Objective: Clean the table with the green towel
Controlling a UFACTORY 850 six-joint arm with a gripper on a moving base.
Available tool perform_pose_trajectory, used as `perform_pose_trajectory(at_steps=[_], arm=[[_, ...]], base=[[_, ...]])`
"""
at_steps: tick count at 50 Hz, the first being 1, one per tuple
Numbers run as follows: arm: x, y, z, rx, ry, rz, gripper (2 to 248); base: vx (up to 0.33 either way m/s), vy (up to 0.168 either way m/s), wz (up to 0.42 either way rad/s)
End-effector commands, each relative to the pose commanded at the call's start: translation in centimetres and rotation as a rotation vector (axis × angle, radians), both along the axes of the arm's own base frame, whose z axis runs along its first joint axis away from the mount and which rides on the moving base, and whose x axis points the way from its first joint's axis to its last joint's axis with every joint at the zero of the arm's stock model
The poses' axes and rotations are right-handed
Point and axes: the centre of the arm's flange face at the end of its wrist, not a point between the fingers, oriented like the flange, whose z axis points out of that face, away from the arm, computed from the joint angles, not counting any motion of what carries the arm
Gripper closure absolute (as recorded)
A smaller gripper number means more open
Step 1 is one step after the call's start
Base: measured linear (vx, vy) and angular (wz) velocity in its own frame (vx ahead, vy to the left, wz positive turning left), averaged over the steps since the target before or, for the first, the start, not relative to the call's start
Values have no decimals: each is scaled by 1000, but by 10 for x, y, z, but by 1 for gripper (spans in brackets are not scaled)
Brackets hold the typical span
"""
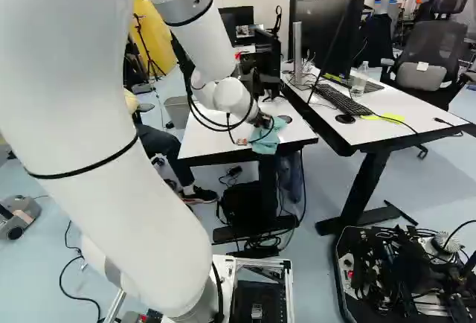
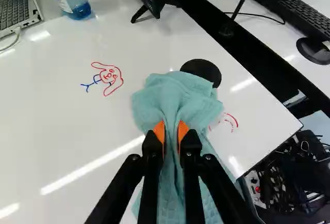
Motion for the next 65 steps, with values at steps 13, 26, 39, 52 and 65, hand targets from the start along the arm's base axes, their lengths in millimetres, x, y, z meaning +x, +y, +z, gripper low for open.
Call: perform_pose_trajectory(at_steps=[13,26,39,52,65], arm=[[-5,4,8,-5,-17,6,200],[-24,22,21,-5,-36,28,200],[-55,41,30,10,-25,41,200],[-72,47,39,23,-17,35,200],[-74,48,40,25,-18,34,200]], base=[[0,0,0],[0,0,0],[0,0,0],[0,0,0],[0,0,0]])
